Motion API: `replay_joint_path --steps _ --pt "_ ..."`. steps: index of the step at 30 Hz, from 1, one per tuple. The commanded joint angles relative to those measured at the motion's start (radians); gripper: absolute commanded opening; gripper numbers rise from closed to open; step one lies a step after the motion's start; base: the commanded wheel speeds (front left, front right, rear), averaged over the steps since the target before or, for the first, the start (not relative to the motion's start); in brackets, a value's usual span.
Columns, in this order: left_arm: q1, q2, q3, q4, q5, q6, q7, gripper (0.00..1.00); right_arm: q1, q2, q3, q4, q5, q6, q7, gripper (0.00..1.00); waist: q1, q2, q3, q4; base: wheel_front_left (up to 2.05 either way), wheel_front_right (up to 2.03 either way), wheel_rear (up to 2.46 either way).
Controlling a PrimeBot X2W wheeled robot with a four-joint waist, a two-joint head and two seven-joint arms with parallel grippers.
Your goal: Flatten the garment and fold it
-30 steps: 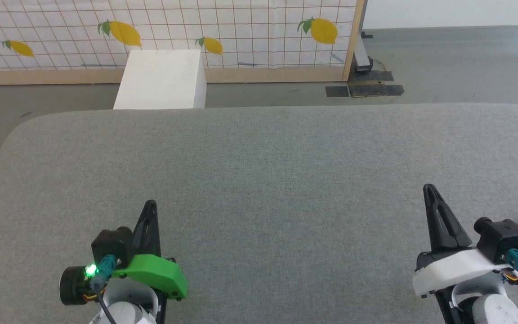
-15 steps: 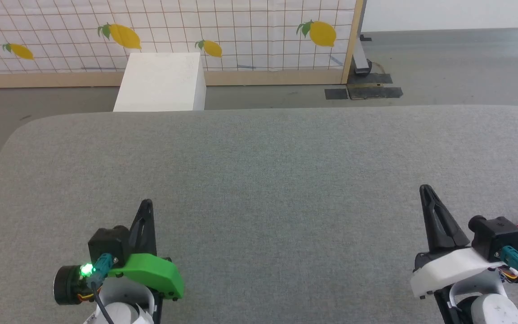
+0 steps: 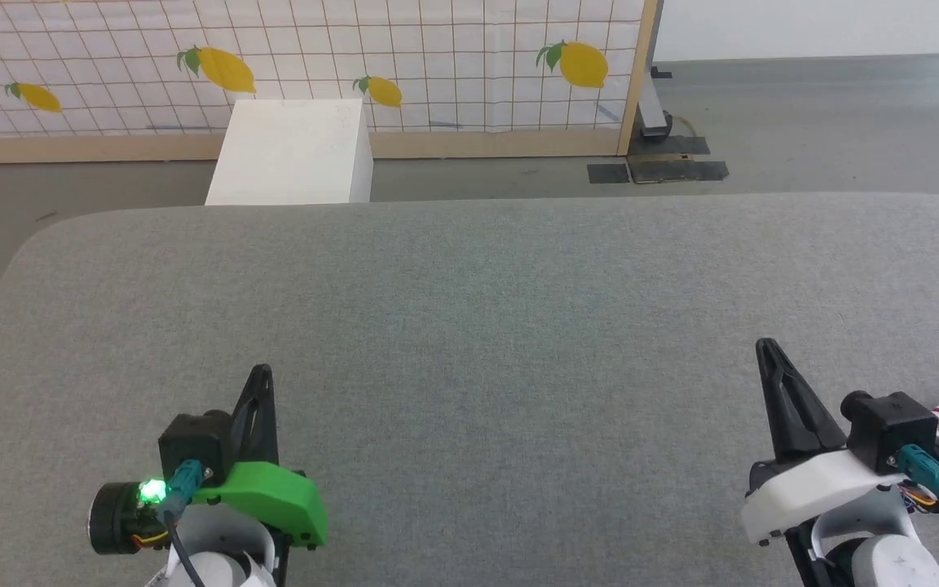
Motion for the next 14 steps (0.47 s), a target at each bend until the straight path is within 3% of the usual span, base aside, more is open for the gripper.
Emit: replay_joint_path --steps 1,14 --pt "0.014 -0.005 0.005 -0.009 0.011 -0.006 0.005 0.00 0.015 0.001 0.002 -0.009 -0.010 -0.001 0.007 0.00 0.0000 0.0000 0.000 0.000 0.00 0.00 0.00" --pt "0.025 -0.009 0.021 -0.035 0.040 -0.015 0.031 0.00 0.021 0.001 0.006 -0.023 -0.035 -0.001 0.033 0.00 0.0000 0.0000 -0.005 -0.002 0.00 0.00 0.00"
